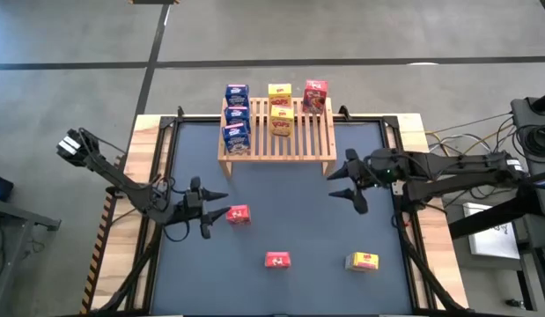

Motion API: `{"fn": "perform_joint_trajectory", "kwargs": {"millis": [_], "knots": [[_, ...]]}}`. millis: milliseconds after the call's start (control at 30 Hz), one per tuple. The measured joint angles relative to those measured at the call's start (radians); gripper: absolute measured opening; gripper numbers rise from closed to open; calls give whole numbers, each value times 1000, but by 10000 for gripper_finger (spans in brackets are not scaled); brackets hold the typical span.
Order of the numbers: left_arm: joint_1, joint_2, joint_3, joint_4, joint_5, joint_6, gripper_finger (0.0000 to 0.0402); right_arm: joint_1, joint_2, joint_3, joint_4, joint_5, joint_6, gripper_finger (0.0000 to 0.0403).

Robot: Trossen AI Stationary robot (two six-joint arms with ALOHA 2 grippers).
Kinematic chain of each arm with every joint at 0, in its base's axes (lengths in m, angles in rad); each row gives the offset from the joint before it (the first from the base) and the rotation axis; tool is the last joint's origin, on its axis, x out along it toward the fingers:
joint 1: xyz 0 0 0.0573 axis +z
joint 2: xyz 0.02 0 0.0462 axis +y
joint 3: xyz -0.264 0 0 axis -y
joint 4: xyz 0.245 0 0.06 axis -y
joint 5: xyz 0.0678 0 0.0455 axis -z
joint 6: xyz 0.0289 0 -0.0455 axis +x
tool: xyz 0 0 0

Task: Stack cereal on shelf
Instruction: Put the yellow cereal box on the shelf aligned with the yellow cereal boxes

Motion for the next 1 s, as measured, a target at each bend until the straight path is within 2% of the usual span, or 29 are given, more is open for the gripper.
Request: {"fn": "perform_joint_trajectory", "kwargs": {"millis": [133, 367, 533, 633, 800, 1000], "knots": [[-24, 11, 0, 4, 0, -11, 184, 99, 72, 98, -124, 89, 50, 231], [-67, 13, 0, 8, 0, -21, 184, 267, 251, 369, -462, 265, 145, 231], [-103, 12, 0, 10, 0, -26, 184, 316, 370, 525, -720, 252, 288, 231], [-112, 11, 0, 14, 0, -26, 184, 341, 415, 570, -836, 192, 405, 231], [-117, 11, 0, 15, 0, -39, 184, 415, 449, 590, -868, 158, 521, 231], [-127, 23, 0, 15, 0, -56, 184, 532, 441, 578, -882, 168, 695, 231]]}}
